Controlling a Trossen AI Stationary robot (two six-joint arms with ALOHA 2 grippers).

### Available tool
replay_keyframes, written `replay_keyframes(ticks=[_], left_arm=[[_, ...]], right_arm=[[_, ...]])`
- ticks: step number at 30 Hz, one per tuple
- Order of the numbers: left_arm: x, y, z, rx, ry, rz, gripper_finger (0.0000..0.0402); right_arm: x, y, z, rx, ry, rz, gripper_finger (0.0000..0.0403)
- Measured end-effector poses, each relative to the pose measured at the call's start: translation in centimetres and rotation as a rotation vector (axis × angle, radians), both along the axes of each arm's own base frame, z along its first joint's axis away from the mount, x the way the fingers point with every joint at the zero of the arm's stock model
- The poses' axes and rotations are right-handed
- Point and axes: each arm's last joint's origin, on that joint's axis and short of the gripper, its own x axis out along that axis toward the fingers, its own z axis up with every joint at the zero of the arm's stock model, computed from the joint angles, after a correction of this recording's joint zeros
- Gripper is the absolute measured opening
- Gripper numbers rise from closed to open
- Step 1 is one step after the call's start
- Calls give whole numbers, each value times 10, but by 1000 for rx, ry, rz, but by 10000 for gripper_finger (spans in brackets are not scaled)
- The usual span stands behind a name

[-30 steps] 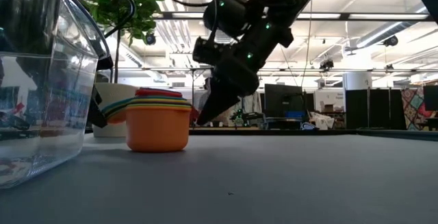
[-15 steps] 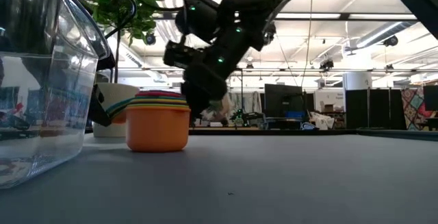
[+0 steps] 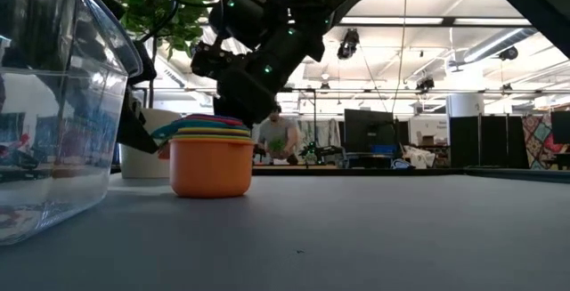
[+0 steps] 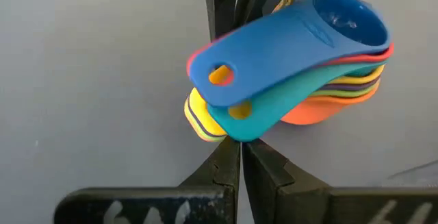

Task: Nest measuring cups in basket
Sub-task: Stack the blue measuring cup into the red measuring cup, then put the stacked measuring cups into the bin

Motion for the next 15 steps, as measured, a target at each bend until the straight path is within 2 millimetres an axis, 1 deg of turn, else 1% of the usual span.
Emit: replay_keyframes(ticks=[7, 12, 15], left_arm=[[1, 0, 1, 2, -18, -4, 0], [1, -1, 1, -30, -13, -35, 0], [0, -2, 1, -55, -1, -50, 0]], right_arm=[[1, 1, 3, 31, -10, 22, 8], [-2, 0, 4, 44, 25, 8, 8], [-7, -1, 11, 24, 48, -15, 8]])
